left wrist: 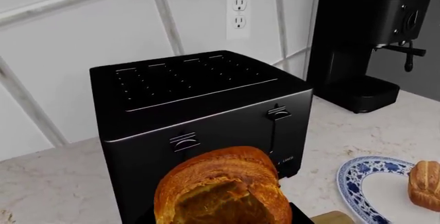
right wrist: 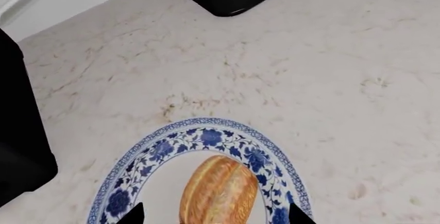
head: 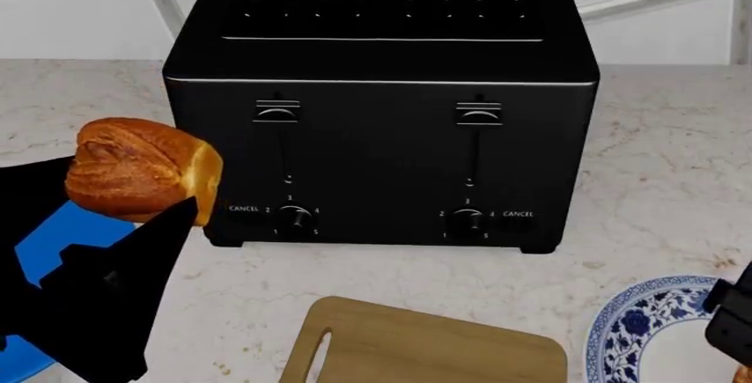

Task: Place all breads on the cutting board.

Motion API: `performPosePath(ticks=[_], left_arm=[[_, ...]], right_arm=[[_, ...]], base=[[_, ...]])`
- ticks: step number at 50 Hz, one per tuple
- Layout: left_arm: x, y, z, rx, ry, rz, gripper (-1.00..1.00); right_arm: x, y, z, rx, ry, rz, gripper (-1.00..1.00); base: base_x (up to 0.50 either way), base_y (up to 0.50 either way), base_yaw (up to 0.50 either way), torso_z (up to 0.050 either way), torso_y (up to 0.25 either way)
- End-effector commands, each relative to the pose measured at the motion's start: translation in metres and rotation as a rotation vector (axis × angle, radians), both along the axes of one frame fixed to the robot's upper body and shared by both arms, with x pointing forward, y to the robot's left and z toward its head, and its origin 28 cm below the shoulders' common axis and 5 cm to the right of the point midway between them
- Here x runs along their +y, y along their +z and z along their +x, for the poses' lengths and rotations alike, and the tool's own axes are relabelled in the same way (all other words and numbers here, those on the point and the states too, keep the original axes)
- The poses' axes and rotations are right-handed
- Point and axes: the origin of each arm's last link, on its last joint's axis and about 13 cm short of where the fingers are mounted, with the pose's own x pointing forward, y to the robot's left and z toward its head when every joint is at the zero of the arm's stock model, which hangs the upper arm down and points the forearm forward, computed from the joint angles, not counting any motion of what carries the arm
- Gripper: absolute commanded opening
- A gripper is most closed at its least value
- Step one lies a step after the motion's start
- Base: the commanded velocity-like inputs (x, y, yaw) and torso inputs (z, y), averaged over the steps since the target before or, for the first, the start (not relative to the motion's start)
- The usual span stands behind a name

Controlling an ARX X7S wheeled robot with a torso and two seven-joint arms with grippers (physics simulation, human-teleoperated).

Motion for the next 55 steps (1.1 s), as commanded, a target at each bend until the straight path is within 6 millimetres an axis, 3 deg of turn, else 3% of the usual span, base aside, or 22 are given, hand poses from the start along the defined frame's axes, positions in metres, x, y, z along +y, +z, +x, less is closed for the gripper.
performPosePath(ticks=[1, 22, 38, 39, 41, 55], left_arm=[[0.001, 0.003, 0.0, -0.006, 0.016, -0.021, -1.0], [0.001, 0.006, -0.001, -0.016, 0.017, -0.023, -1.0], [0.002, -0.013, 0.004, -0.013, 0.018, -0.022, -1.0], [0.003, -0.006, 0.004, -0.013, 0.018, -0.022, -1.0], [0.002, 0.031, 0.0, 0.004, 0.009, -0.037, -1.0], [0.003, 0.022, 0.0, -0.013, 0.012, -0.025, -1.0]], right_arm=[[0.001, -0.014, 0.011, 0.039, 0.01, 0.006, 1.0], [-0.006, -0.031, 0.025, 0.088, -0.003, 0.015, 1.0], [-0.007, -0.044, 0.032, 0.12, 0.02, 0.031, 1.0], [-0.008, -0.044, 0.032, 0.122, 0.019, 0.032, 1.0], [-0.009, -0.045, 0.032, 0.124, 0.017, 0.032, 1.0], [-0.011, -0.051, 0.038, 0.138, 0.013, 0.043, 1.0]], base=[[0.0, 0.0, 0.0, 0.0, 0.0], [0.0, 0.0, 0.0, 0.0, 0.001], [0.0, 0.0, 0.0, 0.001, 0.001], [0.0, 0.0, 0.0, 0.0, 0.0], [0.0, 0.0, 0.0, 0.0, 0.0], [0.0, 0.0, 0.0, 0.0, 0.001]])
